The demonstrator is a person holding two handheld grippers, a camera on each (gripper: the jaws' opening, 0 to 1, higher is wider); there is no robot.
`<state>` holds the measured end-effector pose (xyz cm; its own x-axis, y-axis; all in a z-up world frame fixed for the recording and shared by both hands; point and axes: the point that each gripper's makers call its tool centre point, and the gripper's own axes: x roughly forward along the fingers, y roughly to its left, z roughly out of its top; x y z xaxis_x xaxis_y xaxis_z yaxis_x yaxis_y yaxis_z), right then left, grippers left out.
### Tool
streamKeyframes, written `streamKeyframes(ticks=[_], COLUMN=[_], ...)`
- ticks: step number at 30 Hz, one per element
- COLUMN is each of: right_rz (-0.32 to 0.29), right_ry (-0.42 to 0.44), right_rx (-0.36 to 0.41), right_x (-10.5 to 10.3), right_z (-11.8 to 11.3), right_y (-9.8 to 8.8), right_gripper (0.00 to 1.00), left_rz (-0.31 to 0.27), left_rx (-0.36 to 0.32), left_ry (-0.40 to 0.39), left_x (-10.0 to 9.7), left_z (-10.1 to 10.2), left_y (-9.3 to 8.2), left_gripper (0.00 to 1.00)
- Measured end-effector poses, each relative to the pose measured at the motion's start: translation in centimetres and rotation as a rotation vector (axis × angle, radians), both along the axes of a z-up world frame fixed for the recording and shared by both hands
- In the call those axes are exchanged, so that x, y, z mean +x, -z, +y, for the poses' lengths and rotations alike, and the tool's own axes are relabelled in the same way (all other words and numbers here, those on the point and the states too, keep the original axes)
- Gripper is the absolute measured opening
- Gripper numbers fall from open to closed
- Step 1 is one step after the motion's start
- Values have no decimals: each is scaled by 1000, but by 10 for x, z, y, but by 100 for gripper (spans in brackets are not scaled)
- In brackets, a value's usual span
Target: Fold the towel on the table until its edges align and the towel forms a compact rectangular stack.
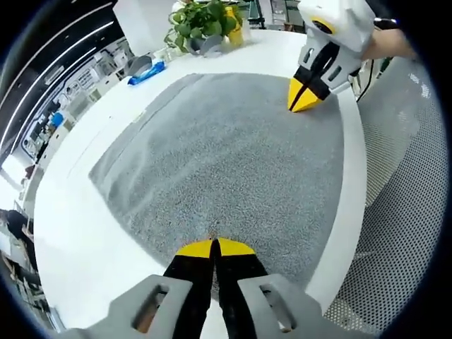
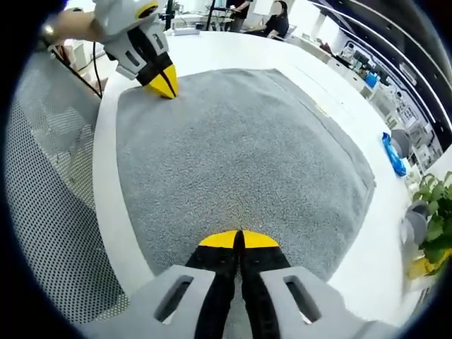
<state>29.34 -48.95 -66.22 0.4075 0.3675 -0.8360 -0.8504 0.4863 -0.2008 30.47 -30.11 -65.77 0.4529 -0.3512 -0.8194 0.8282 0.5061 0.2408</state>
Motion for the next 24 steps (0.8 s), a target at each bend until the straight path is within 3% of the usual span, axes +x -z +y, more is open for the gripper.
streamKeyframes(ticks=[6,12,15,20,22,24], right_rz=[34,33,15,32,40,79], right_ry=[84,75,80,60,59,115], right_rx=[120,123,121,142,209,293], right_x=[3,10,15,18,17,15], right_z=[1,6,8,8,8,7], right_y=[-1,-1,-1,-2,-3,-5], right_gripper=[0,0,0,0,0,0], left_rz=[-27,-94,-77,-62,-24,15], left_rx=[-15,22,-59,-102,-144,-153], left_ry=[5,19,-63,-87,-125,-140], left_x=[6,18,22,23,21,18], left_z=[1,4,7,8,8,10], left_y=[-1,-1,-2,-2,-2,-4], left_gripper=[1,1,1,1,1,4])
